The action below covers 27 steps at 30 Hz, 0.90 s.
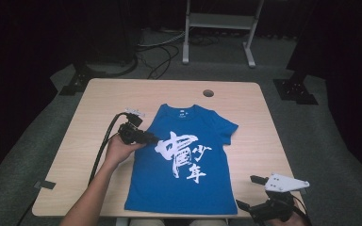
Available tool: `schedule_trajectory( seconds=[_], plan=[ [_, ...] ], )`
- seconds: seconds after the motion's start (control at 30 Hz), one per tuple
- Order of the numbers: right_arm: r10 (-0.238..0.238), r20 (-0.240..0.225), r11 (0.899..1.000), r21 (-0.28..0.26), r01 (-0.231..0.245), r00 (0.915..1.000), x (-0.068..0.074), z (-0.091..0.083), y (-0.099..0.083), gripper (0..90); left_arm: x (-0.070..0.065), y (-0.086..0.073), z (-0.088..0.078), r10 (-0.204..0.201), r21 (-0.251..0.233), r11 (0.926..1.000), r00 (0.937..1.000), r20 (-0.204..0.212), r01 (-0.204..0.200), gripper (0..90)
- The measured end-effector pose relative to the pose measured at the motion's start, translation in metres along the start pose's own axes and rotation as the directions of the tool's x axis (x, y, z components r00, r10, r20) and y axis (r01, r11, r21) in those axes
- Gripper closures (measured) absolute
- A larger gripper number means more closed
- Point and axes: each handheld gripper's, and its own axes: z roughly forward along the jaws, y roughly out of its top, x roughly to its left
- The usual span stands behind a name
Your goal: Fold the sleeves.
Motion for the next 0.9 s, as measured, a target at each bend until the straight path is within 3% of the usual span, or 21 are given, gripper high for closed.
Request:
schedule_trajectory(
  seconds=[0.13,0.17,0.23,0.37,0.67,0.73,0.83,0.9],
  plan=[
    [-0.004,-0.004,1.000,0.004,0.004,1.0000,0.001,0.001,0.000,3.7,0.004,-0.004,0.002,-0.023,0.031,0.9992,0.9997,-0.004,0.023,51.4],
    [-0.006,-0.004,1.000,0.004,0.006,1.0000,0.001,0.001,0.000,3.7,0.005,-0.006,0.005,-0.034,0.057,0.9978,0.9994,-0.006,0.034,51.5],
    [-0.006,-0.001,1.000,0.004,0.006,1.0000,0.001,0.001,0.000,3.7,0.008,-0.007,0.005,-0.062,0.060,0.9963,0.9981,0.002,0.061,51.7],
    [-0.004,0.006,1.000,-0.002,0.004,1.0000,0.001,-0.001,0.001,3.7,0.004,-0.007,0.001,-0.040,0.052,0.9978,0.9992,0.007,0.039,47.2],
    [0.024,0.027,1.000,-0.010,-0.024,0.9993,-0.005,-0.003,-0.003,3.7,-0.013,-0.019,-0.018,-0.020,-0.030,0.9993,0.9991,0.036,0.021,36.1],
    [0.031,0.031,0.999,-0.014,-0.031,0.9990,-0.006,-0.003,-0.004,3.7,-0.017,-0.023,-0.022,-0.023,-0.055,0.9981,0.9977,0.063,0.026,33.1],
    [0.043,0.037,0.999,-0.014,-0.043,0.9984,-0.008,-0.003,-0.005,3.7,-0.023,-0.027,-0.026,-0.014,-0.080,0.9966,0.9977,0.067,0.019,29.3],
    [0.060,0.036,0.998,-0.017,-0.060,0.9975,-0.011,-0.002,-0.006,3.7,-0.030,-0.033,-0.033,-0.005,-0.128,0.9917,0.9976,0.069,0.014,26.6]
  ],
)
